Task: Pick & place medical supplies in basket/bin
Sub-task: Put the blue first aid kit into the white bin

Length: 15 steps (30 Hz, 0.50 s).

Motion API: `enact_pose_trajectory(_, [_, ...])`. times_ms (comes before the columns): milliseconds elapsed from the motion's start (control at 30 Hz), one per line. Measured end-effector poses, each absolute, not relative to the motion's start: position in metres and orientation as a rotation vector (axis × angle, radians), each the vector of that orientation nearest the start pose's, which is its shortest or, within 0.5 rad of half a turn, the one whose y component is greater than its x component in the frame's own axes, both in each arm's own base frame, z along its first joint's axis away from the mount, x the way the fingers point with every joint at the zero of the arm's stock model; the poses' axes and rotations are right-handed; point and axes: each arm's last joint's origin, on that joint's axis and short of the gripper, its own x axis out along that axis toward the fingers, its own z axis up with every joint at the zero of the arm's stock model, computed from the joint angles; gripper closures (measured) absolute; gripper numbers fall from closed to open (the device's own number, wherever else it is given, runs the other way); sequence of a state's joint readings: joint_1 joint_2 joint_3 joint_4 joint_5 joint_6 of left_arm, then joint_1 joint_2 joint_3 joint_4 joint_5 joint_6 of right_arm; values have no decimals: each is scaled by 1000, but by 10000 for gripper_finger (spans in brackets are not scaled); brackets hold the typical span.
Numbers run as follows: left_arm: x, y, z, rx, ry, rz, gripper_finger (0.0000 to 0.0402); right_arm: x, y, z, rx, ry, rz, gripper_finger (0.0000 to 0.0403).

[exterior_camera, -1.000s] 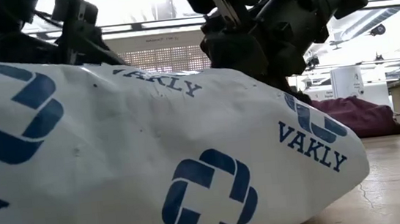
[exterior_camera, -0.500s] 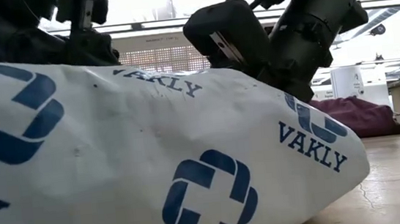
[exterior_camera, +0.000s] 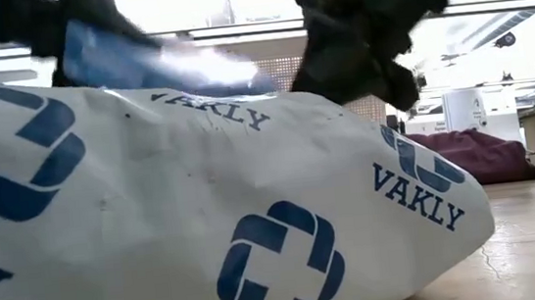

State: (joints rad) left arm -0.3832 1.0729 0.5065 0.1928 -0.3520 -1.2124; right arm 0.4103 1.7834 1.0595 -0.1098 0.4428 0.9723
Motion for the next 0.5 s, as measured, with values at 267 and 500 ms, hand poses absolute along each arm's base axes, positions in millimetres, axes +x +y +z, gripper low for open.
enact_pose_trajectory(267, [201,-69,351,-780,74,106,258,308,110,211,548,641,-419,332])
enact_pose_trajectory(500, [205,-35,424,-321,243,500,258,295,104,217,533,641,-486,334])
